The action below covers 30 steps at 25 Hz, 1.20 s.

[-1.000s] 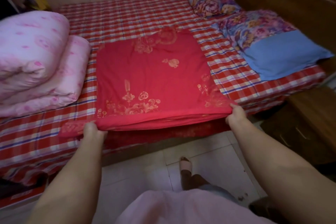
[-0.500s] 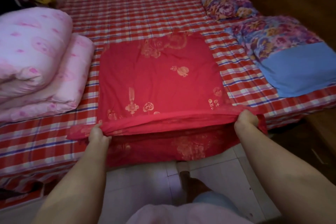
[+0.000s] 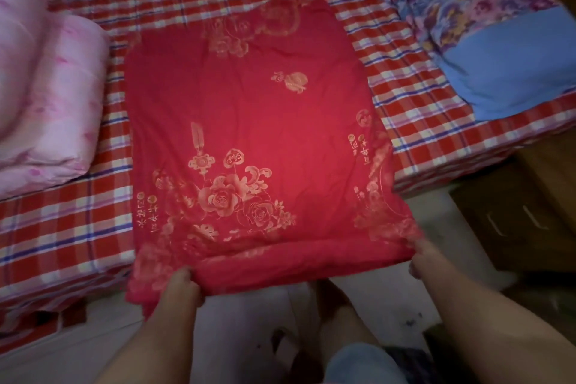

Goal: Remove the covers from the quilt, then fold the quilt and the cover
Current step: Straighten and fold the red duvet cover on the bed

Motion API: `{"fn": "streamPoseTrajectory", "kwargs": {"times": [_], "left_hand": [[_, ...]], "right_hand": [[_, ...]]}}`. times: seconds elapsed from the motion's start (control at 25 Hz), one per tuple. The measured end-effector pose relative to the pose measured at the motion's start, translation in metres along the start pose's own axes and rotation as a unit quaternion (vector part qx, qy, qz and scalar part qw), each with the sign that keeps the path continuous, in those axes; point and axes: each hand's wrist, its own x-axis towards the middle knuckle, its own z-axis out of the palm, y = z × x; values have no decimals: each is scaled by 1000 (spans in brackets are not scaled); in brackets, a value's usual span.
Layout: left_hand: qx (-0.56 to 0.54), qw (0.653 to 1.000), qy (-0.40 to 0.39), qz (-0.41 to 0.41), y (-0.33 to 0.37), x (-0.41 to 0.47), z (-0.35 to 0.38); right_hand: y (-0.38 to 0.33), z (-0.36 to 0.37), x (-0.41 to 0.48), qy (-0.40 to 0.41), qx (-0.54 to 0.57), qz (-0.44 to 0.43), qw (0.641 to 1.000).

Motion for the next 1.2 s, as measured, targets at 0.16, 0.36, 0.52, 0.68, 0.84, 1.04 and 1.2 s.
{"fn": "streamPoseTrajectory", "kwargs": {"times": [0.16,0.36,0.52,0.68,0.84,1.04,1.2], "left_hand": [[94,993,-67,-12,-23,11,32],[97,984,-86,120,-4,7,118],[91,984,-104,110,-16,21,135],[86,982,-159,63,-70,31,133],[118,949,-287,-51,-154,19,140],[120,933,-332,-63,-190,-1,172],[146,952,-247,110,-140,-4,210]], "right_hand": [[-18,15,30,-8,-143,-75,987],[-86,52,79,-51,-242,-246,937],[-89,49,108,-171,-281,-212,920],[-35,16,113,-238,-401,-150,872],[32,-17,98,-243,-350,-81,901],[25,-11,102,-147,-289,-126,938],[-45,24,121,-111,-277,-265,917]]}}
